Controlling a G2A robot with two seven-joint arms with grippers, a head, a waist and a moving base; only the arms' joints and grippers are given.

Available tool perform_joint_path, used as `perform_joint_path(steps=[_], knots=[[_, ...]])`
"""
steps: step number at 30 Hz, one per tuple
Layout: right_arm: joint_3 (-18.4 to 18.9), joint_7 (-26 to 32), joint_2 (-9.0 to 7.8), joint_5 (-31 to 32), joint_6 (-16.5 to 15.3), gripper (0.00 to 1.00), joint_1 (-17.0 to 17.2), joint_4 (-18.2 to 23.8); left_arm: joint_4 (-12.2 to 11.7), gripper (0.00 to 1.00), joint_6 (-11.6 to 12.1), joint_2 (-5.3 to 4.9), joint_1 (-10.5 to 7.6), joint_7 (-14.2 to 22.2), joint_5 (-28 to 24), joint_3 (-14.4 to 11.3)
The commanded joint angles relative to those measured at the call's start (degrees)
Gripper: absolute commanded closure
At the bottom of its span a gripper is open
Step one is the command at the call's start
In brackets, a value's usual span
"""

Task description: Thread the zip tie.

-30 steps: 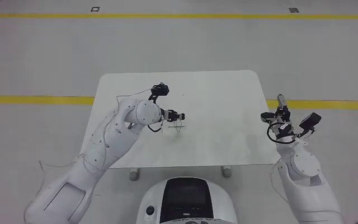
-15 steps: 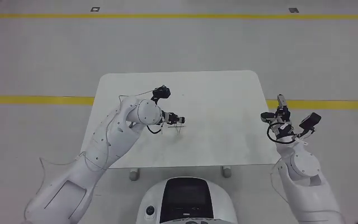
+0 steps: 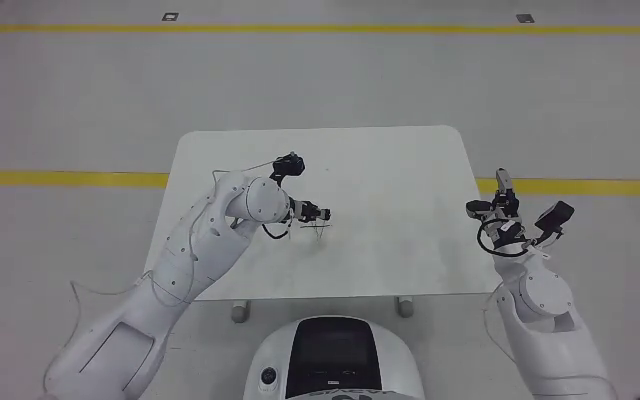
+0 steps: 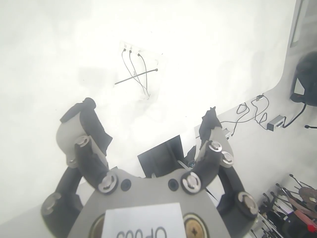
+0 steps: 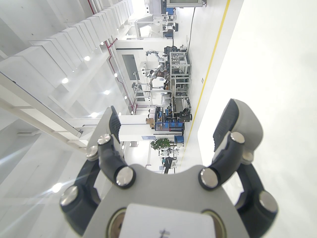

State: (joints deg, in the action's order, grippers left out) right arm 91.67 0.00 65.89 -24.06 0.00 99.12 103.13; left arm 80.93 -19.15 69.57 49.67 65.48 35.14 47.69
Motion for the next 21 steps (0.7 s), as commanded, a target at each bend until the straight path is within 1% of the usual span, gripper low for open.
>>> perform_joint_path(steps=[1, 2, 3, 4, 5, 6, 7, 8, 16, 18, 19, 20, 21], knots=[[0.00, 0.00, 0.00, 0.00, 0.00, 0.00, 0.00, 0.00, -0.92, 0.00, 0.03, 0.26, -3.09, 5.11, 2.23, -1.80], [0.00, 0.00, 0.00, 0.00, 0.00, 0.00, 0.00, 0.00, -1.83, 0.00, -0.33, 0.49, -4.24, 6.62, 2.67, -2.60], [0.00, 0.00, 0.00, 0.00, 0.00, 0.00, 0.00, 0.00, -3.81, 0.00, -0.33, 0.93, -5.78, 8.73, 3.23, -3.59], [0.00, 0.00, 0.00, 0.00, 0.00, 0.00, 0.00, 0.00, -4.62, 0.00, -0.33, 1.41, -6.85, 9.80, 2.92, -4.38], [0.00, 0.00, 0.00, 0.00, 0.00, 0.00, 0.00, 0.00, -6.05, 0.00, -0.33, 1.91, -7.70, 10.99, 1.25, -4.62], [0.00, 0.00, 0.00, 0.00, 0.00, 0.00, 0.00, 0.00, -8.00, 0.00, -0.33, 2.42, -8.64, 12.11, 0.37, -4.88], [0.00, 0.00, 0.00, 0.00, 0.00, 0.00, 0.00, 0.00, -8.41, 0.00, -0.33, 3.14, -9.83, 11.28, 1.53, -6.06], [0.00, 0.00, 0.00, 0.00, 0.00, 0.00, 0.00, 0.00, -8.45, 0.00, -0.33, 3.42, -10.09, 9.33, 2.37, -6.23], [0.00, 0.00, 0.00, 0.00, 0.00, 0.00, 0.00, 0.00, -8.45, 0.00, -0.33, 3.42, -10.09, 9.33, 2.37, -6.23], [0.00, 0.00, 0.00, 0.00, 0.00, 0.00, 0.00, 0.00, -7.62, 0.00, -0.33, 3.67, -9.77, 10.78, 3.14, -7.75], [0.00, 0.00, 0.00, 0.00, 0.00, 0.00, 0.00, 0.00, -7.50, 0.00, -0.33, 3.90, -9.96, 11.28, 3.71, -8.24], [0.00, 0.00, 0.00, 0.00, 0.00, 0.00, 0.00, 0.00, -7.99, 0.00, -0.33, 4.14, -10.05, 12.36, 3.66, -8.51], [0.00, 0.00, 0.00, 0.00, 0.00, 0.00, 0.00, 0.00, -9.08, 0.00, -0.33, 4.55, -10.54, 14.17, 4.20, -8.99]])
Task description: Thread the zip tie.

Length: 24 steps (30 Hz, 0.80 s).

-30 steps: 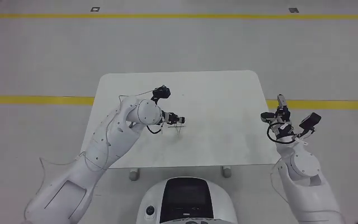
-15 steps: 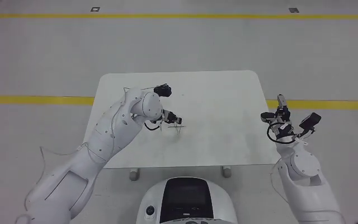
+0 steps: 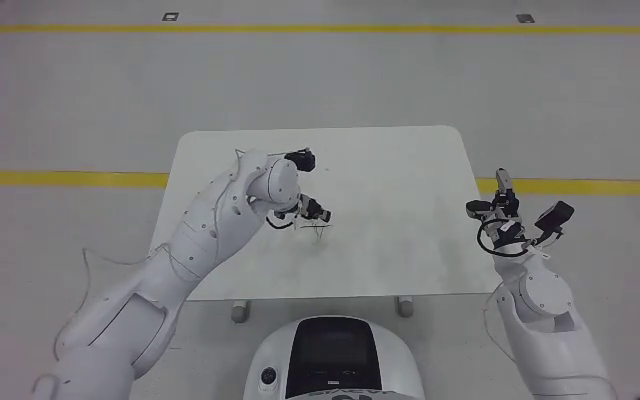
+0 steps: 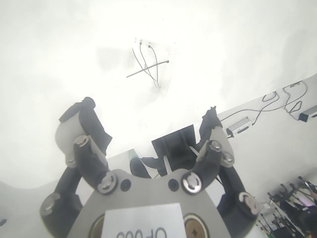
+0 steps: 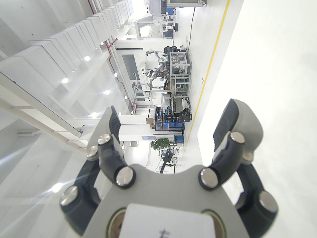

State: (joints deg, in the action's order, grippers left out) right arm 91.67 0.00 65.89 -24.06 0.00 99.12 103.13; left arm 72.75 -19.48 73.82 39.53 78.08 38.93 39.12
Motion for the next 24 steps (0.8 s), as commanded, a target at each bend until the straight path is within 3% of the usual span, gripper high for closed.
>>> perform_joint_path(steps=[1, 3, 6, 13, 16, 24], knots=[[0.00, 0.00, 0.00, 0.00, 0.00, 0.00, 0.00, 0.00, -1.47, 0.00, 0.00, 0.65, -0.54, 1.56, 0.98, -0.81], [0.00, 0.00, 0.00, 0.00, 0.00, 0.00, 0.00, 0.00, -4.18, 0.00, 0.00, 1.59, -0.73, 1.56, -0.04, -2.08], [0.00, 0.00, 0.00, 0.00, 0.00, 0.00, 0.00, 0.00, -5.26, 0.00, 0.00, 2.55, -1.57, 1.56, 1.86, -3.08], [0.00, 0.00, 0.00, 0.00, 0.00, 0.00, 0.00, 0.00, -5.26, 0.00, 0.00, 2.55, -1.57, 1.56, 1.86, -3.08], [0.00, 0.00, 0.00, 0.00, 0.00, 0.00, 0.00, 0.00, -5.50, 0.00, 0.00, 2.85, -1.82, 1.56, 4.35, -4.39], [0.00, 0.00, 0.00, 0.00, 0.00, 0.00, 0.00, 0.00, -12.10, 0.00, 0.00, 6.11, -4.41, 1.56, 6.89, -6.62]])
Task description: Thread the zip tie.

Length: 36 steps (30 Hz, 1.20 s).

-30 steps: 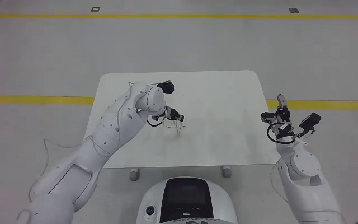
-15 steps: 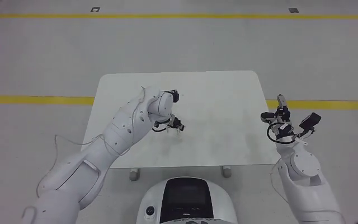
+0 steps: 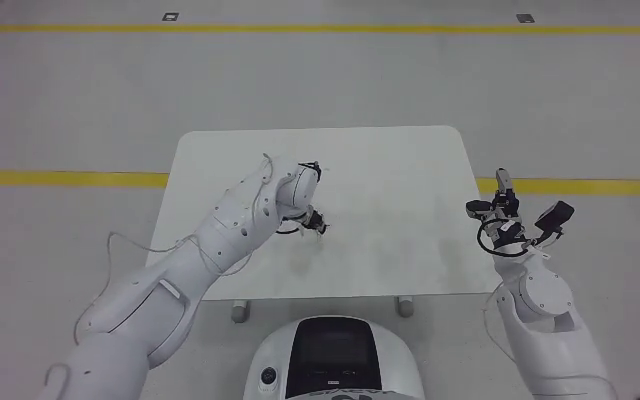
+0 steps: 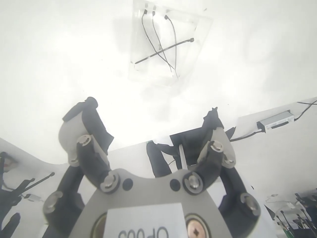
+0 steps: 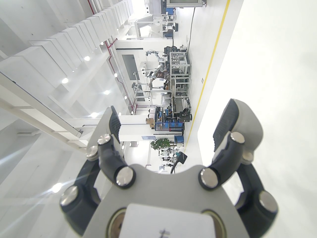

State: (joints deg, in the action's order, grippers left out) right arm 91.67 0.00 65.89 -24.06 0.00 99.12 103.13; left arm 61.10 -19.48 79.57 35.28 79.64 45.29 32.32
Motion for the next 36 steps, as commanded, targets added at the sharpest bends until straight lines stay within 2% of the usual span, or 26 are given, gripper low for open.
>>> perform_joint_path(steps=[1, 7, 10, 15, 20, 31, 33, 36], knots=[[0.00, 0.00, 0.00, 0.00, 0.00, 0.00, 0.00, 0.00, -0.45, 0.00, 0.00, 0.36, -0.16, 0.00, 0.53, 0.18], [0.00, 0.00, 0.00, 0.00, 0.00, 0.00, 0.00, 0.00, -0.45, 0.00, 0.00, 0.36, -0.16, 0.00, 0.53, 0.18], [0.00, 0.00, 0.00, 0.00, 0.00, 0.00, 0.00, 0.00, 0.68, 0.00, 0.31, 0.44, 0.37, -2.07, 0.42, 0.13], [0.00, 0.00, 0.00, 0.00, 0.00, 0.00, 0.00, 0.00, 1.10, 0.00, 0.00, 0.88, 0.39, -1.69, -0.05, 0.15], [0.00, 0.00, 0.00, 0.00, 0.00, 0.00, 0.00, 0.00, -2.01, 0.00, 0.00, 1.79, 0.23, -0.89, -1.62, 1.26], [0.00, 0.00, 0.00, 0.00, 0.00, 0.00, 0.00, 0.00, -2.01, 0.00, 0.00, 1.79, 0.23, -0.89, -1.62, 1.26], [0.00, 0.00, 0.00, 0.00, 0.00, 0.00, 0.00, 0.00, -2.83, 0.00, 0.00, 1.95, 0.80, -3.62, -3.21, 2.41], [0.00, 0.00, 0.00, 0.00, 0.00, 0.00, 0.00, 0.00, -5.30, 0.00, 0.00, 2.95, 1.38, -6.55, -4.59, 3.73]])
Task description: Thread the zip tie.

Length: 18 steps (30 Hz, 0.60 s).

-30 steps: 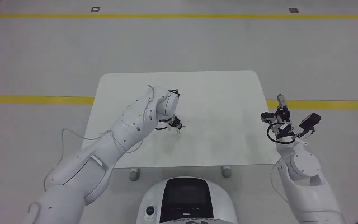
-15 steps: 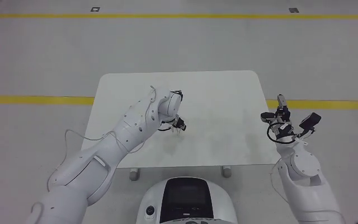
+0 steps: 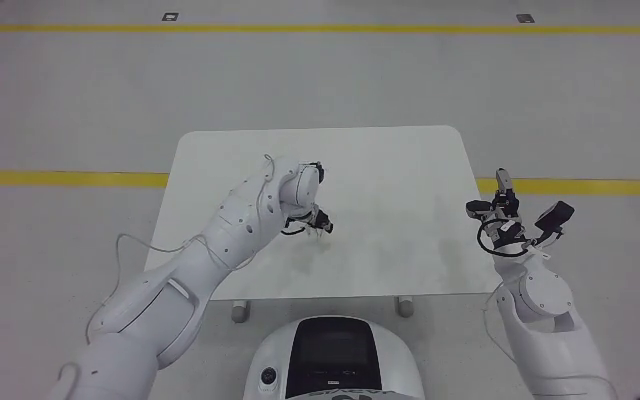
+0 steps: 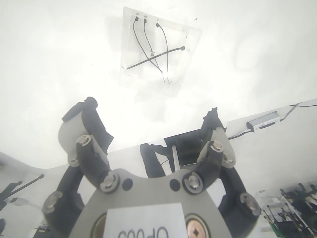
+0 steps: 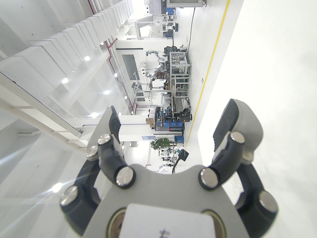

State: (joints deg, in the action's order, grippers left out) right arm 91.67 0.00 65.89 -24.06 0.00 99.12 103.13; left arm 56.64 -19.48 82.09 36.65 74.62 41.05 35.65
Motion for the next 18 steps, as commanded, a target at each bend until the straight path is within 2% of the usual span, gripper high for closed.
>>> perform_joint_path(steps=[1, 6, 16, 18], knots=[[0.00, 0.00, 0.00, 0.00, 0.00, 0.00, 0.00, 0.00, -1.97, 0.00, 0.00, 0.93, -0.04, -2.10, -0.71, 0.98], [0.00, 0.00, 0.00, 0.00, 0.00, 0.00, 0.00, 0.00, -5.92, 0.00, 0.00, 3.24, -0.62, -3.08, -1.38, 2.60], [0.00, 0.00, 0.00, 0.00, 0.00, 0.00, 0.00, 0.00, -6.19, 0.00, 0.00, 3.36, -0.74, -3.24, -1.08, 2.67], [0.00, 0.00, 0.00, 0.00, 0.00, 0.00, 0.00, 0.00, -6.39, 0.00, 0.00, 3.52, -0.27, -4.00, 0.07, 1.98]])
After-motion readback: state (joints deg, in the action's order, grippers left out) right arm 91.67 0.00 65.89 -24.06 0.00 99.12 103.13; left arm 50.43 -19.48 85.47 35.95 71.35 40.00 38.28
